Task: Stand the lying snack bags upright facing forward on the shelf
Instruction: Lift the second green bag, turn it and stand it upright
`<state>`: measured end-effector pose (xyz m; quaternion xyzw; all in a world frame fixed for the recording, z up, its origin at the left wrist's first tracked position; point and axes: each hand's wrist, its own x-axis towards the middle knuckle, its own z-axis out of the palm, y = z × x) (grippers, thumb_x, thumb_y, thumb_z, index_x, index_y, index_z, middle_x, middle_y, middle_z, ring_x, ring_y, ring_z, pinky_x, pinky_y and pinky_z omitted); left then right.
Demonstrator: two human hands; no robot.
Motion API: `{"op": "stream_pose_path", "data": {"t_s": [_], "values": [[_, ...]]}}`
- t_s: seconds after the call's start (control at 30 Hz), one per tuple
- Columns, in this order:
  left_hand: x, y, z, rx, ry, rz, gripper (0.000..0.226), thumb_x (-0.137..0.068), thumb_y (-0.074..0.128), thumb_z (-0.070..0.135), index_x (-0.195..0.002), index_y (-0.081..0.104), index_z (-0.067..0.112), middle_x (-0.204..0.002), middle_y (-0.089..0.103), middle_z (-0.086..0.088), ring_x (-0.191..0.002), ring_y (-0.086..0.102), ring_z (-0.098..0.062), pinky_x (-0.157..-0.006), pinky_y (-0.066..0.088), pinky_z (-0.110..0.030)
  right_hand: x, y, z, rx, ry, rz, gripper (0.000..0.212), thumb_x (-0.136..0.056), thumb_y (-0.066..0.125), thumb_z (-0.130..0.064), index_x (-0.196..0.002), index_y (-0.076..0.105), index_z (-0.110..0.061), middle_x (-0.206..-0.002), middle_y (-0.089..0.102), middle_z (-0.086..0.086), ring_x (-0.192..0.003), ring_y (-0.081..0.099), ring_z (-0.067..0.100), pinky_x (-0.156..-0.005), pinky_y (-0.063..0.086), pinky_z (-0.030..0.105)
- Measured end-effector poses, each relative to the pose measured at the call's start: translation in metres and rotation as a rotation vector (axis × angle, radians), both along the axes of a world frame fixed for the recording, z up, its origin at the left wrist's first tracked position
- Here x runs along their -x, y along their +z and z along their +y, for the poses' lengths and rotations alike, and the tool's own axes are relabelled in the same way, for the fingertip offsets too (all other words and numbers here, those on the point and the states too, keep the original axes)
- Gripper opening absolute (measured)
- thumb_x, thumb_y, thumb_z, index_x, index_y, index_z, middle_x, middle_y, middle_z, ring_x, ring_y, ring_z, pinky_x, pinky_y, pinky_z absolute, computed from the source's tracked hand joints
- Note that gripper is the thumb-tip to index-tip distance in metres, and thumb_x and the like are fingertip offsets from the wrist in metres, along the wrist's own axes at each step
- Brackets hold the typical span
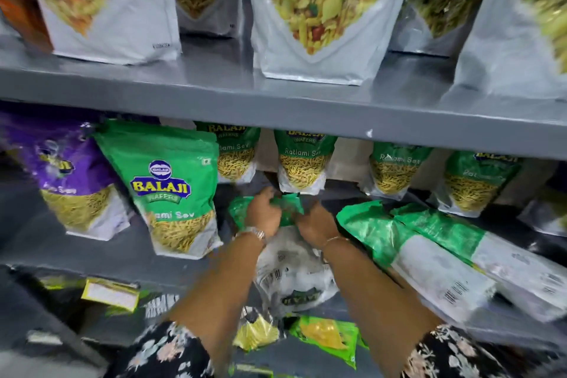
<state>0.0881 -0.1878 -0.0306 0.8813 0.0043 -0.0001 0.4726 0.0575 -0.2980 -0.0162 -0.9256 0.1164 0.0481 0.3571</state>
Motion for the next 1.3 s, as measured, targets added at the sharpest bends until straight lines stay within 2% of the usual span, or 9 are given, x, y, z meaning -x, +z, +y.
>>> {"op": "stream_pose_path", "data": {"t_s": [0.13,0.27,0.53,0.73,0.9,1.0,1.1,1.23,1.3], "values": [[0.058,-0.032,0.027,0.009,0.189,0.064,0.045,-0.081,0.048,0.005,-0.126,0.054,0.006,-0.126,0.060,-0.020,-0.112,0.058,-0.038,-0.093,0.049,-0.041,0.047,-0.010,0.008,0.173,0.059,0.125,0.063,-0.089,0.052,-0.046,-0.131,0.043,0.001,-0.130,0.054,0.023,-0.119,0.053,0.036,-0.093,0.046,0.039],[0.092,-0.040,0.036,0.224,0.388,0.252,0.010,-0.088,0.047,0.004,-0.083,0.054,0.001,-0.086,0.057,-0.021,-0.085,0.052,-0.029,-0.074,0.037,-0.034,0.077,-0.021,0.013,0.182,0.042,0.065,0.065,-0.088,0.053,-0.045,-0.135,0.039,-0.003,-0.137,0.047,0.019,-0.126,0.046,0.035,-0.102,0.042,0.041],[0.117,-0.053,0.030,0.785,0.288,0.582,0.020,-0.077,0.067,0.000,-0.060,0.058,-0.002,-0.032,0.053,-0.008,-0.024,0.048,-0.018,-0.036,0.042,-0.020,0.116,-0.031,-0.005,0.030,-0.086,0.034,0.052,-0.087,0.054,-0.035,-0.135,0.041,-0.020,-0.138,0.050,0.012,-0.125,0.049,0.035,-0.102,0.043,0.049],[0.126,-0.051,0.015,0.857,0.290,0.630,0.026,-0.078,0.064,0.003,-0.054,0.054,0.005,-0.027,0.046,-0.001,-0.030,0.044,-0.018,-0.041,0.042,-0.019,0.130,-0.022,0.032,0.506,0.028,0.209,0.102,-0.070,0.056,-0.060,-0.149,0.006,-0.021,-0.157,0.013,0.017,-0.145,0.013,0.035,-0.107,0.017,0.064],[0.134,-0.043,0.011,0.869,0.195,0.577,0.017,-0.062,0.070,0.012,-0.055,0.054,0.009,-0.049,0.048,-0.011,-0.045,0.043,-0.020,-0.054,0.035,-0.027,0.131,-0.046,0.051,0.708,-0.094,0.096,0.063,-0.090,0.043,-0.022,-0.148,0.019,-0.011,-0.150,0.024,0.032,-0.135,0.028,0.049,-0.095,0.026,0.076],[0.140,-0.036,0.013,0.876,0.038,0.524,0.027,-0.077,0.067,0.034,-0.065,0.069,0.010,-0.058,0.069,-0.006,-0.052,0.063,-0.022,-0.060,0.049,-0.030,0.139,-0.022,0.025,0.476,-0.116,0.065,0.077,-0.072,0.062,-0.027,-0.141,0.029,-0.017,-0.139,0.042,0.016,-0.128,0.043,0.036,-0.097,0.039,0.059],[0.137,-0.039,0.018,0.950,0.013,0.490,0.031,-0.089,0.053,0.040,-0.099,0.069,0.016,-0.097,0.076,-0.004,-0.086,0.069,-0.021,-0.070,0.053,-0.034,0.144,0.006,-0.015,-0.121,-0.210,0.026,0.060,-0.058,0.071,-0.030,-0.113,0.052,-0.016,-0.110,0.064,0.011,-0.102,0.062,0.032,-0.079,0.052,0.039],[0.136,-0.039,0.013,1.002,0.064,0.614,0.037,-0.081,0.061,0.040,-0.093,0.065,0.006,-0.086,0.073,-0.010,-0.070,0.070,-0.024,-0.059,0.056,-0.032,0.154,0.018,-0.048,-0.845,-0.251,0.137,0.045,-0.059,0.077,-0.014,-0.102,0.064,-0.008,-0.088,0.073,0.013,-0.082,0.068,0.033,-0.074,0.055,0.050],[0.135,-0.038,0.012,0.996,0.022,0.704,0.055,-0.075,0.062,0.050,-0.105,0.067,0.004,-0.103,0.073,-0.015,-0.093,0.070,-0.031,-0.084,0.056,-0.048,0.157,0.015,-0.052,-1.009,-0.181,0.119,0.028,-0.070,0.071,-0.005,-0.098,0.066,-0.005,-0.083,0.073,0.012,-0.078,0.067,0.034,-0.077,0.052,0.058]]}}
